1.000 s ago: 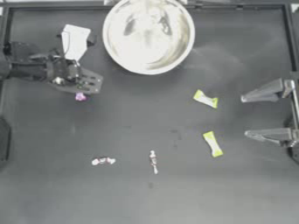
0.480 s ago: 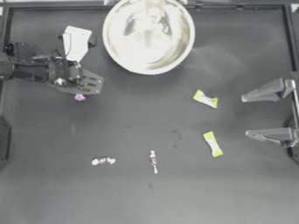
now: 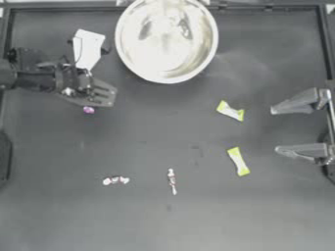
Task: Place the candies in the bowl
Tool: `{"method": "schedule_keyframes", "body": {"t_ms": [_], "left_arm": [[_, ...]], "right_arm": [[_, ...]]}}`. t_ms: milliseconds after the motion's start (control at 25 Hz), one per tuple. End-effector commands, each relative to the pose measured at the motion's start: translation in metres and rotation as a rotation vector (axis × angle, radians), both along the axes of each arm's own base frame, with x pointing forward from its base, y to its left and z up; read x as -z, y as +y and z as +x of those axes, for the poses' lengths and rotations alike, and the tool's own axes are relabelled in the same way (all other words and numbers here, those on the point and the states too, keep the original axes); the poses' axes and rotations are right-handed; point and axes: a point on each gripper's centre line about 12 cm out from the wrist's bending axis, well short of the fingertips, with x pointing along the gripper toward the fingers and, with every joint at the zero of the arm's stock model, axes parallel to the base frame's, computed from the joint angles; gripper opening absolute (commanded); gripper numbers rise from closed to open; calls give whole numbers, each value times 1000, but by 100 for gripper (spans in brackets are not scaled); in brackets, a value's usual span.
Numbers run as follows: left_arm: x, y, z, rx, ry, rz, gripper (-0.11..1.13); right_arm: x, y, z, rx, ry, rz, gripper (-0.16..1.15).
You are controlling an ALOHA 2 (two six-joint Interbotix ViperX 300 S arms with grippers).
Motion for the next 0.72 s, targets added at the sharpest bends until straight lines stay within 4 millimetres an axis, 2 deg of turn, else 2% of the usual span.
{"method": "schedule_keyframes", "body": {"t_ms": [40, 400, 560, 720], "left_arm": [[-42, 1, 12, 24, -112, 57, 37], [-120, 3, 36, 172, -294, 191, 36], [-142, 11, 55, 269, -362, 260, 35], [-151, 27, 73, 358, -412, 340, 35]], "right_arm": [[-5, 0, 2, 0, -14, 6, 101], [-5, 0, 2, 2, -12, 14, 101], [-4, 0, 3, 3, -8, 20, 101], [-5, 0, 3, 3, -6, 22, 101]]}}
